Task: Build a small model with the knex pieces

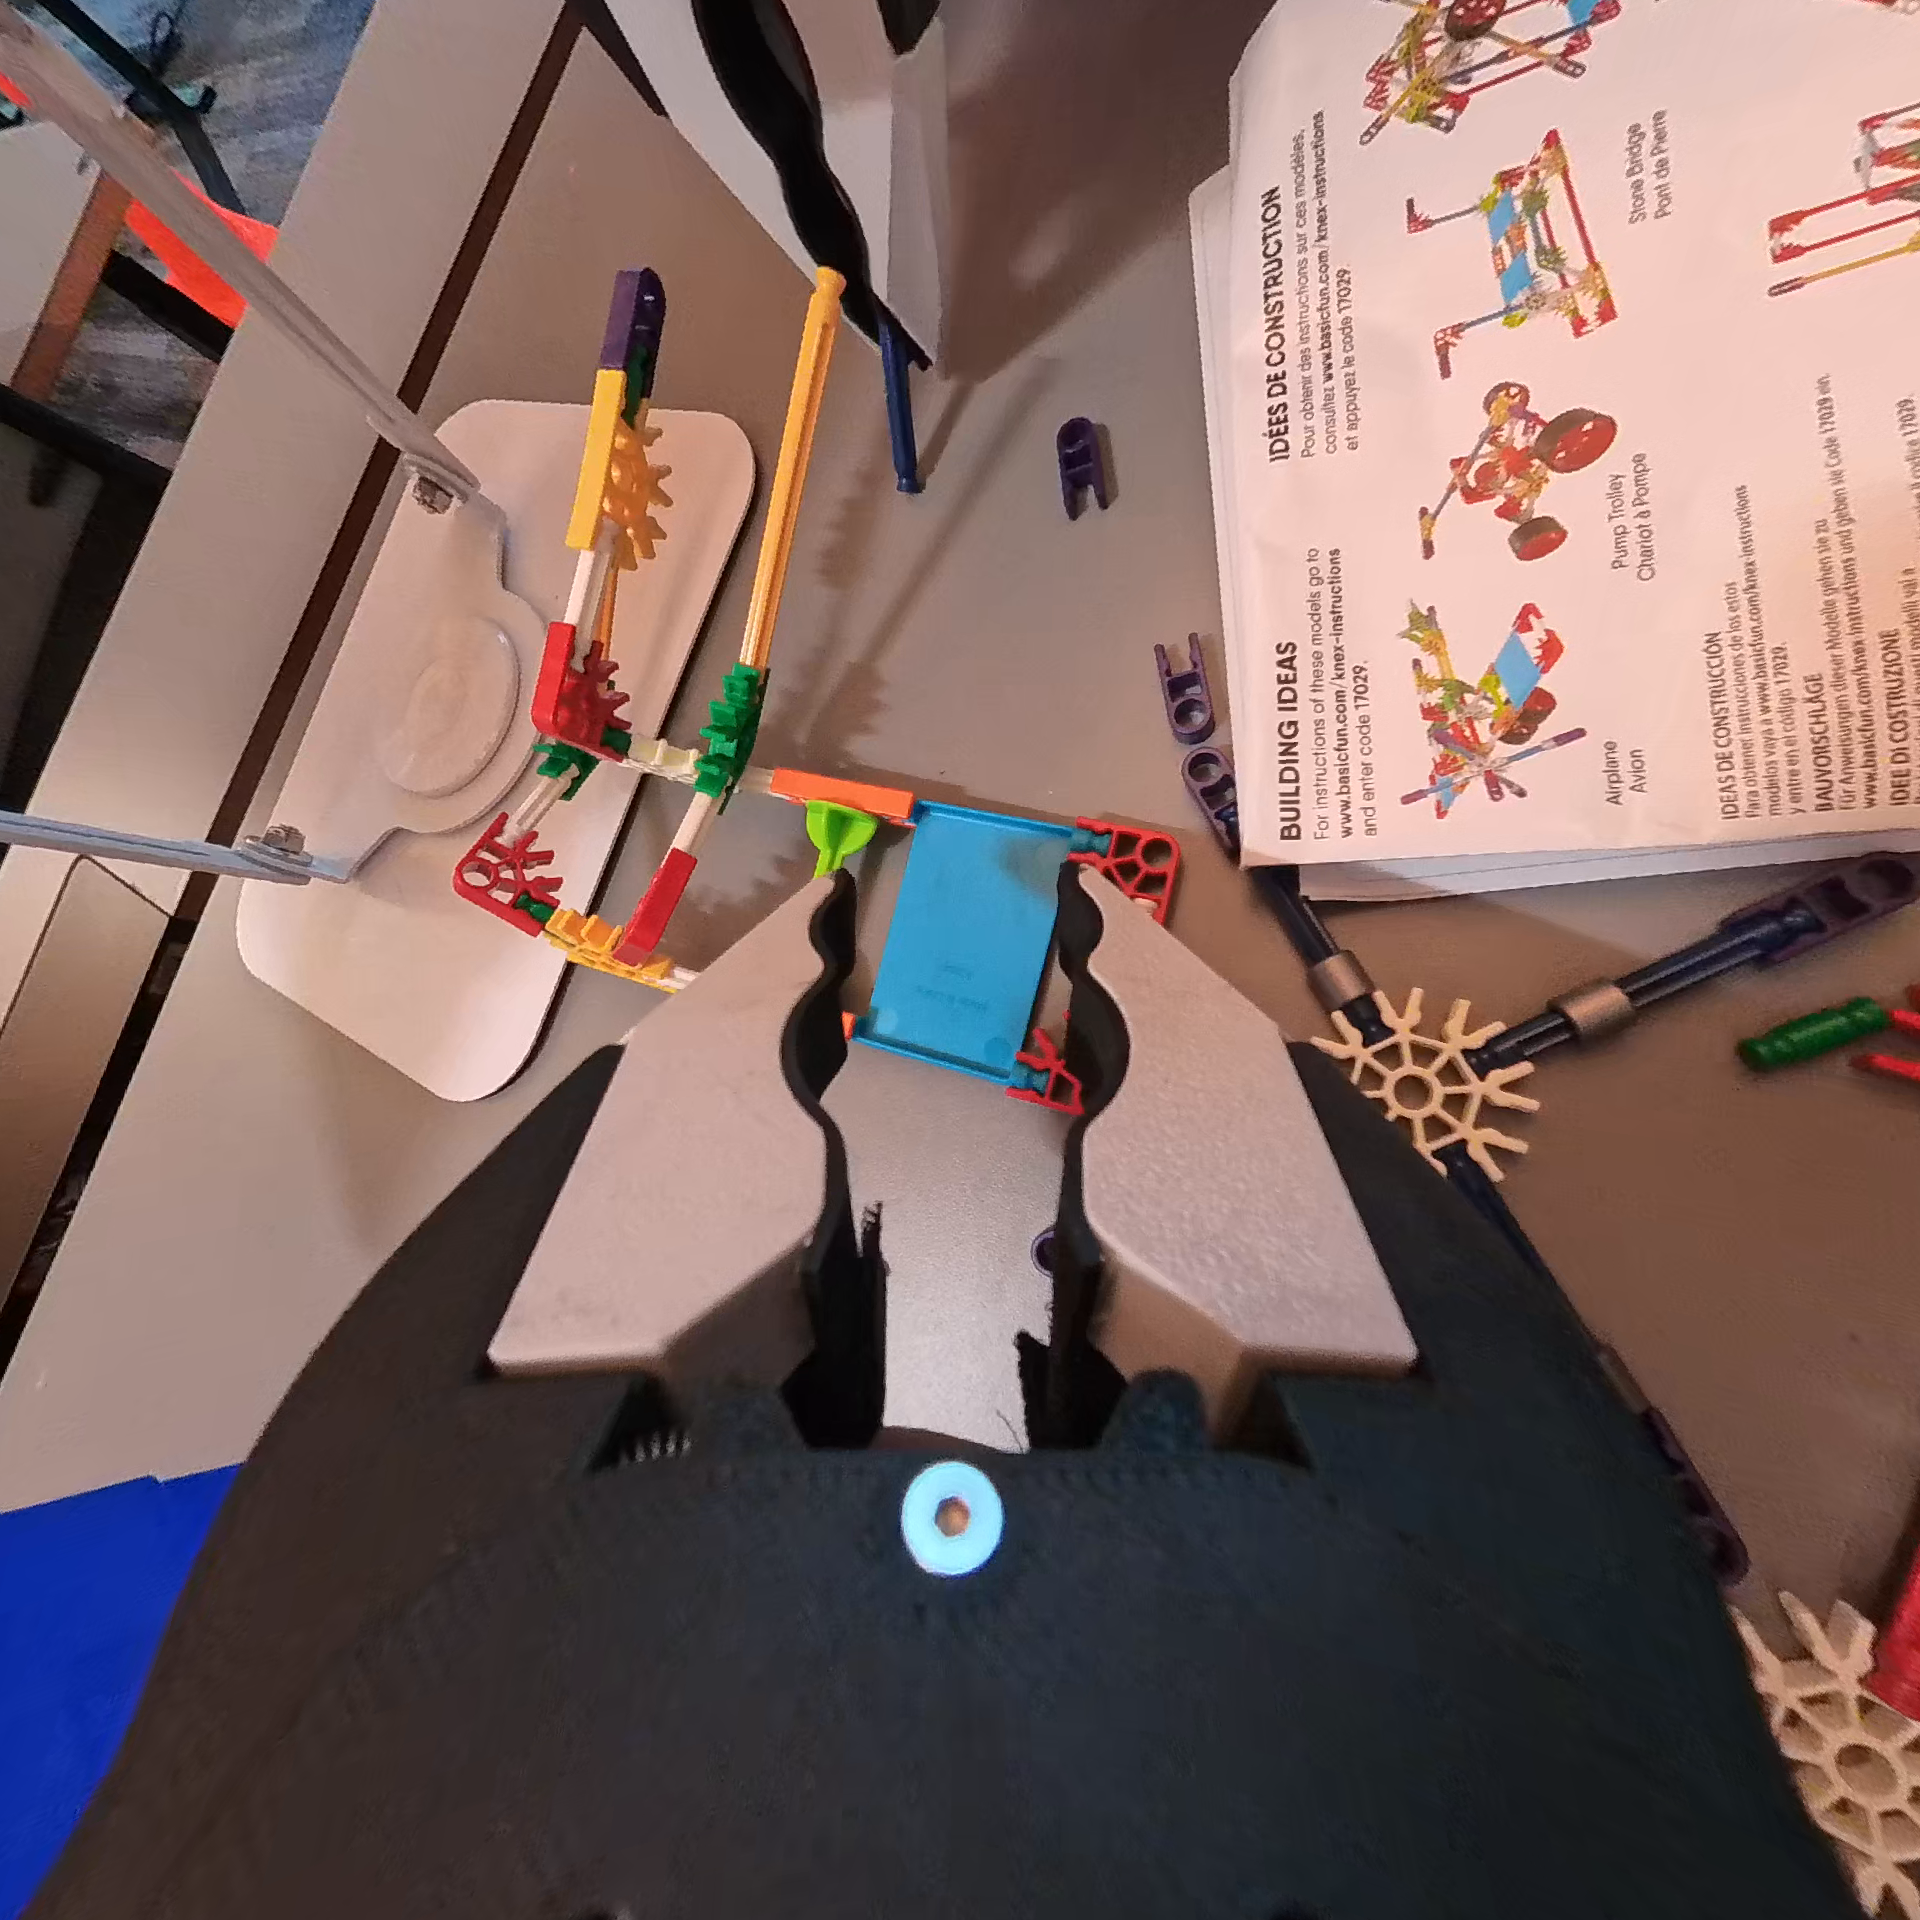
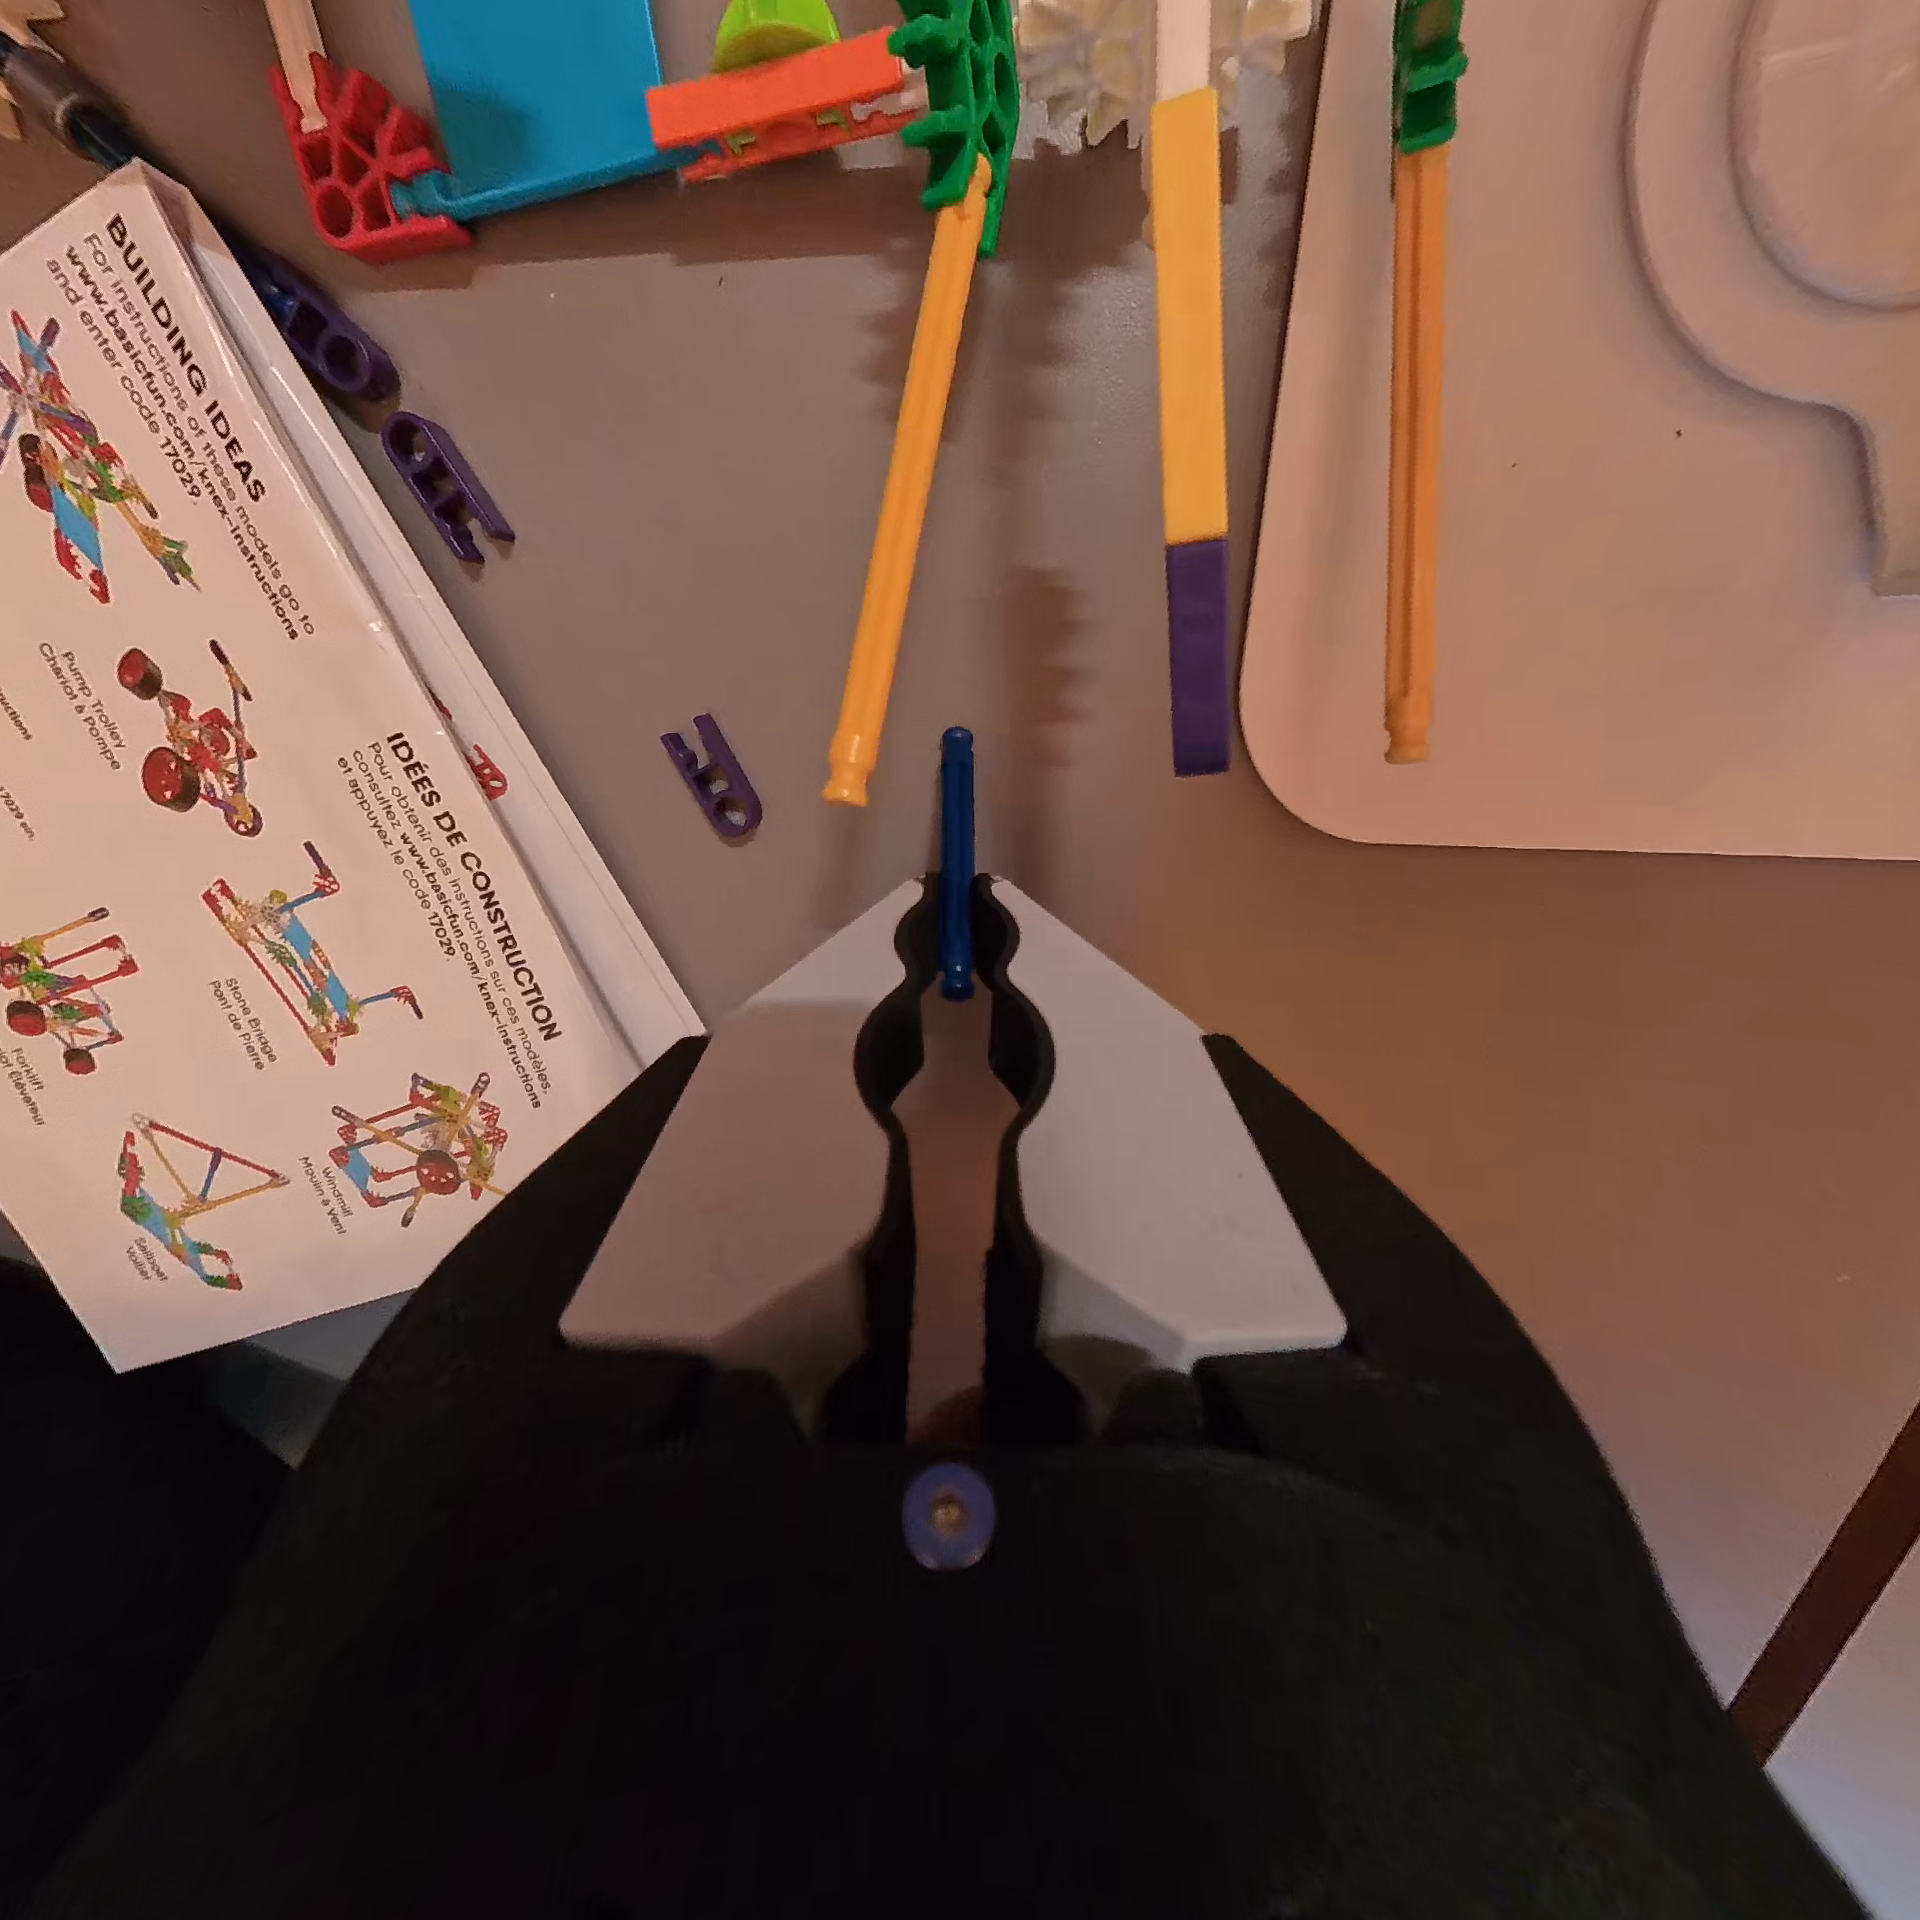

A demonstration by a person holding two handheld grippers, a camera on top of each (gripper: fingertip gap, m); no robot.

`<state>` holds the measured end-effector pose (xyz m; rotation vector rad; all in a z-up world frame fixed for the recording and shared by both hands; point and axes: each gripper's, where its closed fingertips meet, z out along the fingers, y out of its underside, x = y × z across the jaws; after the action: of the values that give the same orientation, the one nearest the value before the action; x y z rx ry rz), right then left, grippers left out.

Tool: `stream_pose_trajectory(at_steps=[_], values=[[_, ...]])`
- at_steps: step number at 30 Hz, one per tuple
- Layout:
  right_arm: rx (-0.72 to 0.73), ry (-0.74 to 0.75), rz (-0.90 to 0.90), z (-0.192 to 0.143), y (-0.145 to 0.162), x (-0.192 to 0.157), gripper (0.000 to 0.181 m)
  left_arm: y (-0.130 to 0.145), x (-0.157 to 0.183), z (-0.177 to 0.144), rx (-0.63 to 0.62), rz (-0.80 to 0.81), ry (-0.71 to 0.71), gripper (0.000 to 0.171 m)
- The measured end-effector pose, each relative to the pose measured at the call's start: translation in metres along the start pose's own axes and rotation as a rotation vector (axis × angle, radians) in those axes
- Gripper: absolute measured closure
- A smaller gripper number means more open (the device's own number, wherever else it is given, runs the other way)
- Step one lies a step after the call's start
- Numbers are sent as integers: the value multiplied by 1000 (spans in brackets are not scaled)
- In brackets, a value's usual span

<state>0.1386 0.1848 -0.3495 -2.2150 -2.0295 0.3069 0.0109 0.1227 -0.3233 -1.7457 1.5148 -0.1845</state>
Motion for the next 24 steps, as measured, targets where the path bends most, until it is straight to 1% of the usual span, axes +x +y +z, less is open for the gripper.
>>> stream_pose_trajectory(at_steps=[24], values=[[-54,-31,6,10,7,-4,178,3,4,4,-16,-1,21,133]])
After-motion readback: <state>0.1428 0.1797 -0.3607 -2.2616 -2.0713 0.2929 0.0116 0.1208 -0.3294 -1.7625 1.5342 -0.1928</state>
